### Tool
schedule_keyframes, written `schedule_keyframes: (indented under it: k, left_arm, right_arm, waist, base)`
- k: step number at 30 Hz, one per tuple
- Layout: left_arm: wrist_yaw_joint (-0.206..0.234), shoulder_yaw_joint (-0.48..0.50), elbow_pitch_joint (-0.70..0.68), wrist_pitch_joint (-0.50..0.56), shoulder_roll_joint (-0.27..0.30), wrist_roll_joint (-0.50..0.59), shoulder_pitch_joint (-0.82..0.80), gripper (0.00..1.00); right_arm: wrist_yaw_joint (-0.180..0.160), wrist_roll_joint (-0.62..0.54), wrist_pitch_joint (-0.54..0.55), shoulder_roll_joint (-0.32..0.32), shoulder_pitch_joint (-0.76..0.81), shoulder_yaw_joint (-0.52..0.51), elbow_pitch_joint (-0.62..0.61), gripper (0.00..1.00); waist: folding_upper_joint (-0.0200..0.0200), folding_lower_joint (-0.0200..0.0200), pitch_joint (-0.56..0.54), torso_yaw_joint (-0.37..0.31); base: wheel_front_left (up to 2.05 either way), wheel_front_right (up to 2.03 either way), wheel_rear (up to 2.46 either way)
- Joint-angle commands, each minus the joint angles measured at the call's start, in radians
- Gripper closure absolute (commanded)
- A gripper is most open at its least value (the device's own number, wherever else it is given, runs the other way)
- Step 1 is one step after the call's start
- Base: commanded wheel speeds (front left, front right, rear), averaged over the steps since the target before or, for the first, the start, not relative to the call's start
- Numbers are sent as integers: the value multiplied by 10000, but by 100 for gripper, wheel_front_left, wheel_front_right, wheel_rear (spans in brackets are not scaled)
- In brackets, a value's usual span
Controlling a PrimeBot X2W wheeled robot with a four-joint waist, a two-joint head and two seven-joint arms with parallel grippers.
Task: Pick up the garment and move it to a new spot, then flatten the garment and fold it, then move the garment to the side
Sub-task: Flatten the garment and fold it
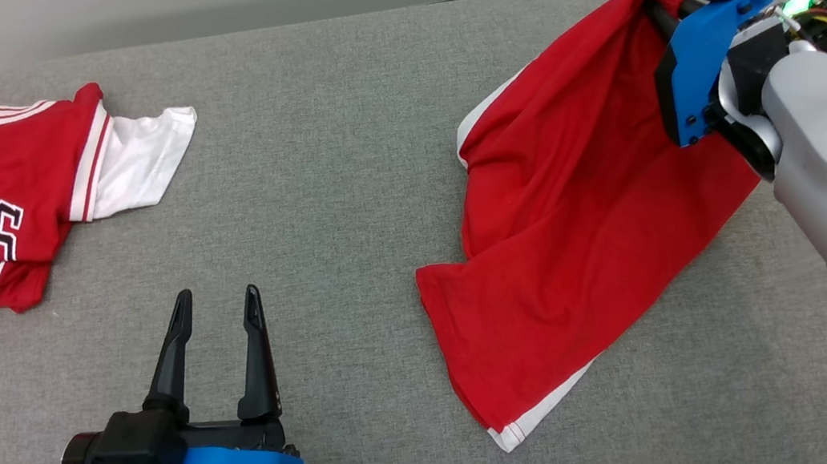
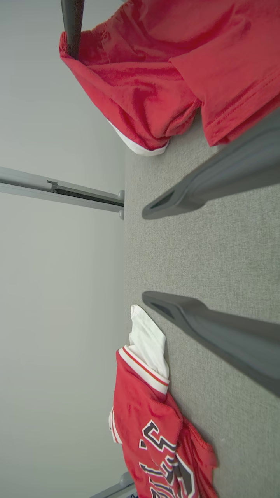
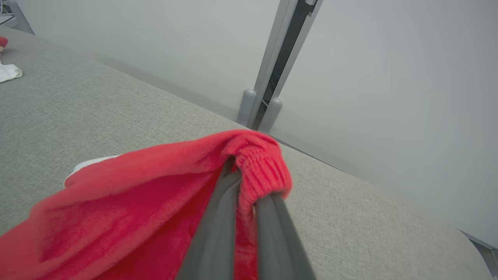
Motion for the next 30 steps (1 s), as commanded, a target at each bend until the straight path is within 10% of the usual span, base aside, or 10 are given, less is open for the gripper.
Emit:
schedule_keyframes:
  k: [1,22,30]
  left_arm:
    - [62,-72,10,-30,31,-69,-108,0]
    - [-118,375,60,-30,32,376,376,0]
    - [-116,428,38,-30,34,353,643,0]
  right_arm:
    - [-7,-93,-249,189,-90,-142,391,0]
    - [-7,143,-2936,259,1934,-833,1273,0]
    - [-7,95,-3071,-286,3514,-2426,-1206,0]
  waist:
    - [0,0,47,63]
    - [0,0,-642,-1002]
    - [0,0,-966,-1175]
  base:
    - [0,0,0]
    - [0,0,0]
    - [0,0,0]
